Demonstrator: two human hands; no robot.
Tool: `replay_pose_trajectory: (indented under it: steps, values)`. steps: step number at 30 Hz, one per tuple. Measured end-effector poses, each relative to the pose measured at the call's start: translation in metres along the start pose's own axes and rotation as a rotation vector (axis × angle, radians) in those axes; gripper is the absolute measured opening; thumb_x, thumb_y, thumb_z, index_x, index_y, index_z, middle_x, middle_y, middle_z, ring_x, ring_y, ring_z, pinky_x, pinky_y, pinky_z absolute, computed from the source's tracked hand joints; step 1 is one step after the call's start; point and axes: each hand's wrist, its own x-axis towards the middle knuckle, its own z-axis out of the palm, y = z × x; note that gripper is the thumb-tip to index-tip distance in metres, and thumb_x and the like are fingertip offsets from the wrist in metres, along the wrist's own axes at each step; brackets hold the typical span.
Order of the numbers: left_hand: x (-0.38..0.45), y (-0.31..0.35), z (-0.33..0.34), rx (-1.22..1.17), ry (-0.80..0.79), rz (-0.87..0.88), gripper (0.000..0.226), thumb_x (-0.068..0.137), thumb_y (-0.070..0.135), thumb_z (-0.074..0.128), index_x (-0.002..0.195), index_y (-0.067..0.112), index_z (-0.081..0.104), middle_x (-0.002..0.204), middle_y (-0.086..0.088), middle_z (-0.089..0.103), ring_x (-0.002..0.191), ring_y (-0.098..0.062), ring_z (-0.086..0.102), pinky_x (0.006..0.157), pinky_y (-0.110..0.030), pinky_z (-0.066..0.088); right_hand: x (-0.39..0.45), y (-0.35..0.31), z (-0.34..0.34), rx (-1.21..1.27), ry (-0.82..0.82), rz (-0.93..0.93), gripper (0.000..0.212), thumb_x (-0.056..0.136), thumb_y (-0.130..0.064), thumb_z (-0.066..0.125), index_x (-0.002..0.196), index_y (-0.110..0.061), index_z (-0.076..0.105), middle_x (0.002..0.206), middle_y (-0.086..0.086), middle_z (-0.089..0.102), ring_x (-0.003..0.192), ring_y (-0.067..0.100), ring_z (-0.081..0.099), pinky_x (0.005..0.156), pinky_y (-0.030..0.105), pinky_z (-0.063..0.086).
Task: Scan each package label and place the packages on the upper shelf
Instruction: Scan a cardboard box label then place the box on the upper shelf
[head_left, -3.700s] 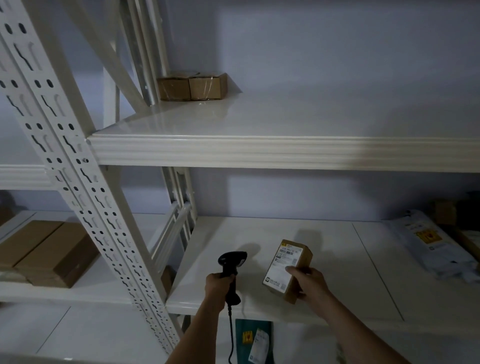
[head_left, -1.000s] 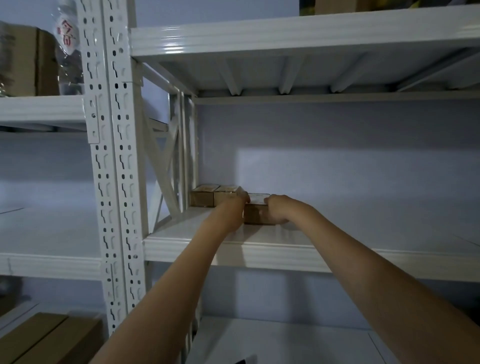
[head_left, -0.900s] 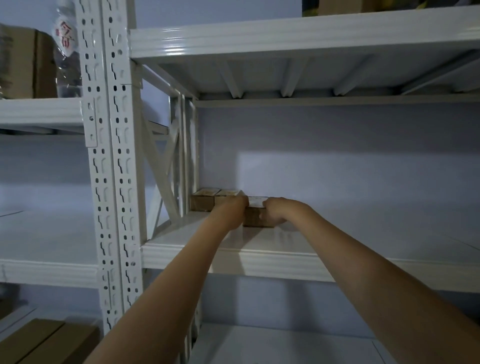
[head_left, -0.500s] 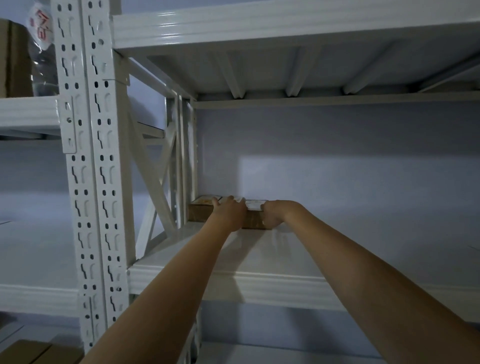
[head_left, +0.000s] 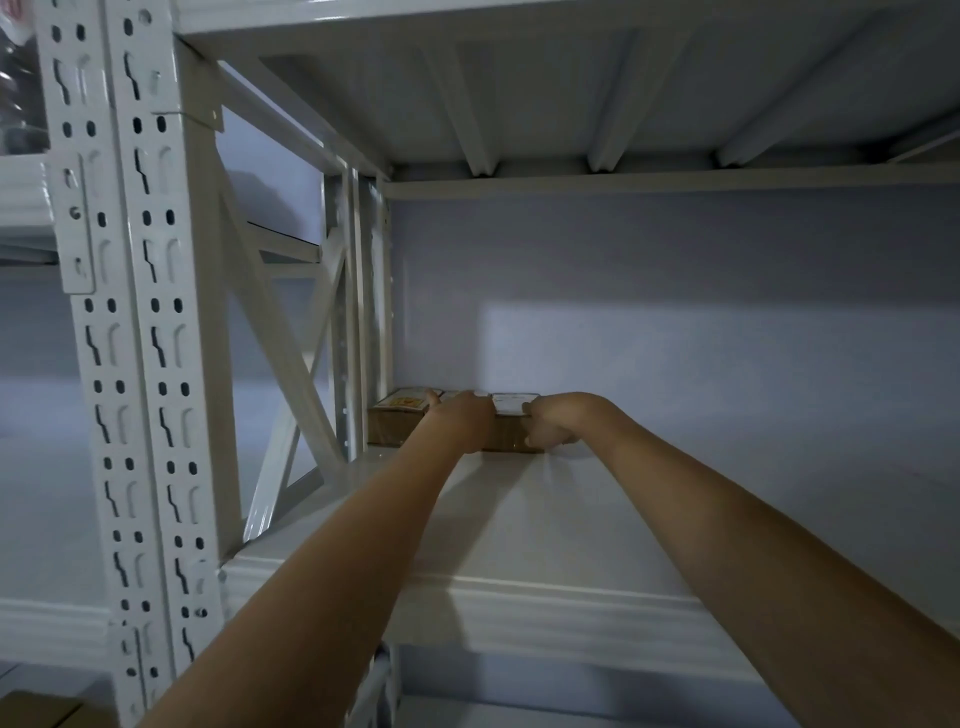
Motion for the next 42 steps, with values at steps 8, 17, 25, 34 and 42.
replay_pose_trajectory:
  steps: [8, 17, 25, 34, 42]
  values:
    - [0.004, -0.002, 0.003, -0.056, 0.044, 0.015, 0.029, 0.096, 0.003, 0.040, 0.118, 0.008, 0.058, 0.119, -0.011, 0.061, 0.119, -0.028, 0.053, 0.112, -0.068, 0.021, 0.007, 0.000, 0.002, -0.008, -0.007, 0.002, 0.048, 0.100, -0.023, 0.050, 0.144, -0.007, 0.043, 0.135, 0.012, 0.055, 0.100, 0.023, 0.056, 0.077, 0.030, 0.045]
    - [0.000, 0.008, 0.007, -0.042, -0.020, -0.077, 0.063, 0.096, 0.010, 0.041, 0.155, 0.013, 0.020, 0.161, -0.009, 0.020, 0.150, -0.034, 0.007, 0.113, -0.072, 0.002, -0.003, 0.008, 0.011, 0.366, 0.034, 0.002, 0.089, 0.095, -0.027, 0.061, 0.161, -0.017, 0.002, 0.156, 0.009, 0.032, 0.130, 0.031, 0.048, 0.103, 0.037, 0.046]
    - [-0.014, 0.044, -0.013, -0.273, 0.115, -0.026, 0.063, 0.095, 0.023, 0.046, 0.153, 0.017, 0.023, 0.156, -0.018, 0.024, 0.146, -0.038, 0.017, 0.116, -0.064, 0.016, -0.063, 0.068, -0.003, 0.630, 0.290, 0.048, 0.077, 0.098, -0.035, 0.058, 0.158, -0.008, 0.017, 0.163, 0.011, 0.027, 0.146, 0.030, 0.033, 0.111, 0.037, 0.033]
    - [-0.081, 0.221, -0.033, -0.832, 0.252, 0.313, 0.038, 0.095, 0.025, 0.053, 0.132, 0.019, 0.058, 0.127, -0.008, 0.063, 0.117, -0.027, 0.059, 0.093, -0.035, 0.048, -0.210, 0.168, 0.062, 0.731, 0.593, 0.304, 0.051, 0.099, -0.025, 0.058, 0.148, -0.015, 0.046, 0.146, 0.010, 0.052, 0.130, 0.025, 0.053, 0.098, 0.026, 0.039]
    - [-0.197, 0.363, -0.016, -1.169, 0.230, 0.652, 0.021, 0.090, 0.013, 0.054, 0.093, 0.018, 0.074, 0.096, -0.007, 0.074, 0.081, -0.026, 0.068, 0.076, -0.034, 0.057, -0.379, 0.253, 0.177, 0.745, 0.891, 0.714, 0.019, 0.097, -0.006, 0.055, 0.107, -0.009, 0.070, 0.105, 0.007, 0.068, 0.090, 0.021, 0.062, 0.070, 0.018, 0.044]
